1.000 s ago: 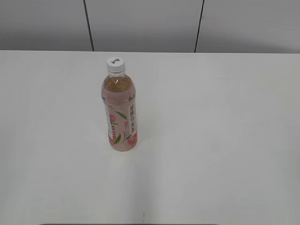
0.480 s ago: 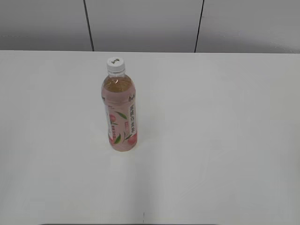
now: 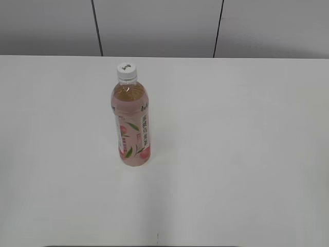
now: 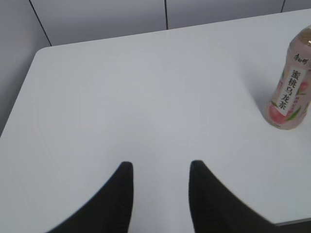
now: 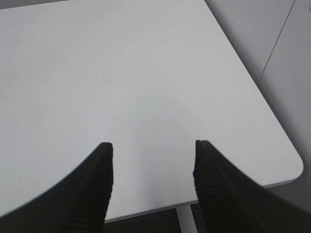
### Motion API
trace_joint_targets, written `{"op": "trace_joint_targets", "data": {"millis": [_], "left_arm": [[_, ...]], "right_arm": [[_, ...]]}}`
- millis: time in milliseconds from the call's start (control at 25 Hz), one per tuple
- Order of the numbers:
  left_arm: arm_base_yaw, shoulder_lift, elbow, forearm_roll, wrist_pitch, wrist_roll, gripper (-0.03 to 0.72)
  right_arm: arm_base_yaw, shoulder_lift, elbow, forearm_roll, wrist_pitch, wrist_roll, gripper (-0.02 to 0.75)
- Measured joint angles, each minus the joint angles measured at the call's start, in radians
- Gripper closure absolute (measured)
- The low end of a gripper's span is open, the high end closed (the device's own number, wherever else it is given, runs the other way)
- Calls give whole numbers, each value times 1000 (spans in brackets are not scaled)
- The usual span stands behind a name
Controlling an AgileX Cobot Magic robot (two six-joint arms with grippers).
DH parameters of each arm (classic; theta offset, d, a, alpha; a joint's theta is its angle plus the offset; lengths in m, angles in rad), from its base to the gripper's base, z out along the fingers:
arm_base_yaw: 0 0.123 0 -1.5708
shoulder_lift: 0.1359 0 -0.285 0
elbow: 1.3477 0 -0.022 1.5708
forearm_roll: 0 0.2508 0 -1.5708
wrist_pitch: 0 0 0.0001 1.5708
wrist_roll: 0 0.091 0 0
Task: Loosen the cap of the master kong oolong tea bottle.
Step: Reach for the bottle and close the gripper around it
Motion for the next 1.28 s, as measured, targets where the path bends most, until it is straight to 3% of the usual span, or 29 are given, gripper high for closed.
{"op": "trace_joint_targets", "data": {"millis": [200,440,720,1120,1280], "left_arm": [[0,43,-13,-96,-23,94,447],[0,118,-26,-200,-250,186,445],[-9,373,-15,-446,-491,499,393],[-157,890,-13,-651,-660,784,210],[-220,1026,-11,-687,-735,865,171]], "right_arm": [[0,10,0,23,0,0,330],[0,109,-28,34,-4,0,330],[0,182,-39,35,-78,0,330],[0,300,-40,35,-217,-14,330],[0,351,-40,36,-270,-15,330]]}}
